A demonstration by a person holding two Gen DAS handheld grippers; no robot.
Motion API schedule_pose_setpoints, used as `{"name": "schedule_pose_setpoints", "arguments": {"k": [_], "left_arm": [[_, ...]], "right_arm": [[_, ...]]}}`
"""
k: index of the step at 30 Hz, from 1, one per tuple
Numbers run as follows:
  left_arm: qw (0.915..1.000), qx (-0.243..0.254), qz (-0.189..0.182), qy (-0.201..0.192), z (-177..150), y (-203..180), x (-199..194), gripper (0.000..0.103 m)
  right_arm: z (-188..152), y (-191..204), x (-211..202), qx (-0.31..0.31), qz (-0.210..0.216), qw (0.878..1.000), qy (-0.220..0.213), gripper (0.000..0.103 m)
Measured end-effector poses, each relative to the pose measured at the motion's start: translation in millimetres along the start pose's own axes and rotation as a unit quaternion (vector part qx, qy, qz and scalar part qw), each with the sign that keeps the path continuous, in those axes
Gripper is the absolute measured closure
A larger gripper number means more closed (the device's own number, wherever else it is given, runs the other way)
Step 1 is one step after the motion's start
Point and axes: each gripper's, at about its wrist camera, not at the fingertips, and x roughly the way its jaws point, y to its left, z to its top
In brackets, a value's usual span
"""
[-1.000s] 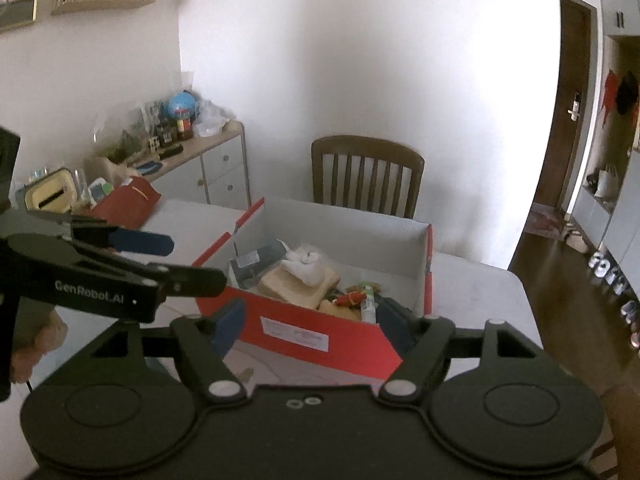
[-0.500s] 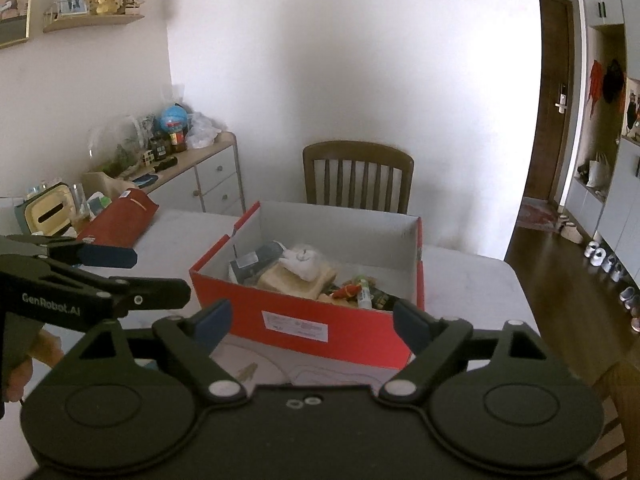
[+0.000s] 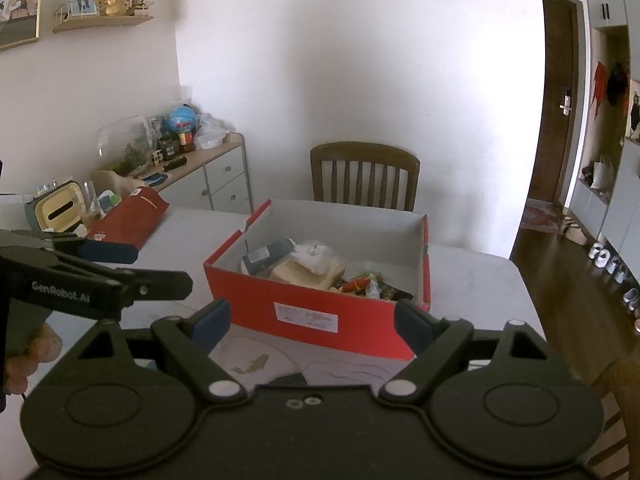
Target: Organize objects
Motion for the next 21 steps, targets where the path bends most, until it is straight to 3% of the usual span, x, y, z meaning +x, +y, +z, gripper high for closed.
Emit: {"name": "schedule_pose_setpoints", "arguments": {"k": [21], "left_arm": [[0.9996,0.021,0.013,-0.013,0.8,-2.6,-1.7,0.0]], "right_arm": [[-12.1,4.9,-1.7,-0.002,-0.004,1.0,0.013,0.015]]}}
